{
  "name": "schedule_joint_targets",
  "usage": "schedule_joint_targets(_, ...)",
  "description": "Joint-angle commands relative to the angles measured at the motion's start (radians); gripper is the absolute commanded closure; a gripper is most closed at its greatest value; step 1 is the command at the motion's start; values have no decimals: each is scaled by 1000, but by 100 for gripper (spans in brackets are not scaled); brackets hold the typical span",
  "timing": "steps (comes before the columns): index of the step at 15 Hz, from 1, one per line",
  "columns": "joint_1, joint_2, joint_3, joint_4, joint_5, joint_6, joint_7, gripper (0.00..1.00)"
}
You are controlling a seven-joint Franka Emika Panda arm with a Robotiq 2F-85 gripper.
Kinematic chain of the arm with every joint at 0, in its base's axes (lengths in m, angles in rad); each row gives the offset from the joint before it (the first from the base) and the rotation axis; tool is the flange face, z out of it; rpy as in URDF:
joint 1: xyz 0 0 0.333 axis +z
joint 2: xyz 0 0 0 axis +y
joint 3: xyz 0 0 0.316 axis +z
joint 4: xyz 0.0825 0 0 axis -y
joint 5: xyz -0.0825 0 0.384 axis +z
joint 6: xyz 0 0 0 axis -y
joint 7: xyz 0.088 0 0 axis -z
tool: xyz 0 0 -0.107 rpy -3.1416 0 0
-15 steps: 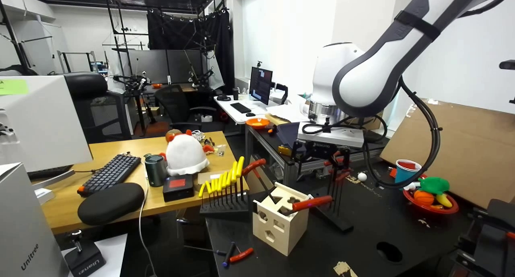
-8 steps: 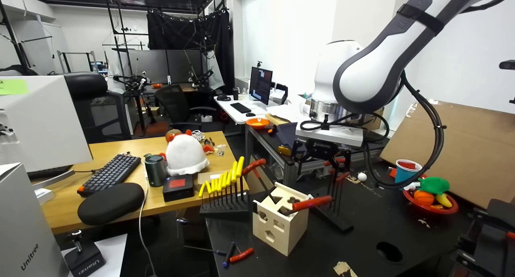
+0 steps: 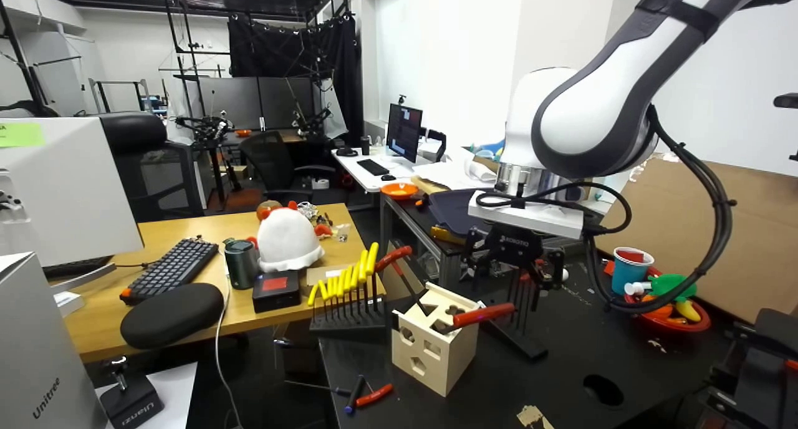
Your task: Pick up the orange object and put it on the holder.
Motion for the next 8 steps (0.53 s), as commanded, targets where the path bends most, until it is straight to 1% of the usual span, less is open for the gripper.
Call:
schedule_joint_targets(1,-25,-35,46,-42,85,29,-37,0)
schedule_joint_targets(3,-23,-28,50,-43,99,43,-34,0)
schedule_joint_targets(8,3,2,11,-61,42,129,45,0)
